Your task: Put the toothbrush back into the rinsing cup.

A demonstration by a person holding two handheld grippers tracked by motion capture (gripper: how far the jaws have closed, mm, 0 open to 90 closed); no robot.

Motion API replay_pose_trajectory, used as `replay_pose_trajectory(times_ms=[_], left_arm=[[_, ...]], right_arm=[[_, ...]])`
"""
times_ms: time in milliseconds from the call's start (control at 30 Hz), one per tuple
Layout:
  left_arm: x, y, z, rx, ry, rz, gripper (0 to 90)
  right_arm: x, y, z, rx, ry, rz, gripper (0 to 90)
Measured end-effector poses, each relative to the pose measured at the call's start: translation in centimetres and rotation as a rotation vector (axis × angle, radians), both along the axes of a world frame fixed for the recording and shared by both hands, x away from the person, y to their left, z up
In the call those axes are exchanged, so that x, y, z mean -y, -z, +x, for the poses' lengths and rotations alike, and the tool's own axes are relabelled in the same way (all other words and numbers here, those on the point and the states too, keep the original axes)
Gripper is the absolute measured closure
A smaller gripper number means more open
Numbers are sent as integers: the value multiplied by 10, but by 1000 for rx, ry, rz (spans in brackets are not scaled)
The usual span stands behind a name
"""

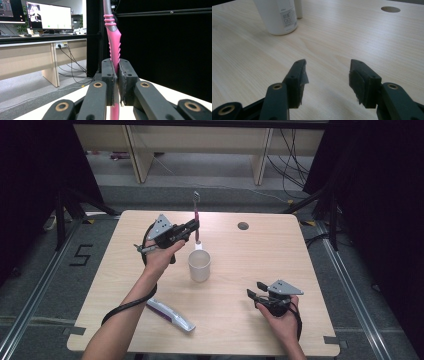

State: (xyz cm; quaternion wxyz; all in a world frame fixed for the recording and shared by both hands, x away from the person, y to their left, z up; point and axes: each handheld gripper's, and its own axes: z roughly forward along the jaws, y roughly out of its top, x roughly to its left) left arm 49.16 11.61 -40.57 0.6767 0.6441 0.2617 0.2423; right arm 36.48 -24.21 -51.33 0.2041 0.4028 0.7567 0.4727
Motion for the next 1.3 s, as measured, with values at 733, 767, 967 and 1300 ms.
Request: replay_pose_trajectory(times_ms=[733, 767, 967, 1300], left_arm=[[5, 15, 13, -39, -21, 17, 836], [5, 15, 13, -39, -21, 17, 836], [5, 18, 15, -43, -22, 24, 836], [6, 21, 17, -49, -25, 34, 836]], right_arm=[[0, 1, 1, 10, -7, -2, 482], [0, 1, 1, 10, -7, -2, 482], [-1, 1, 2, 13, -16, 7, 482], [0, 1, 2, 29, -13, -11, 482]])
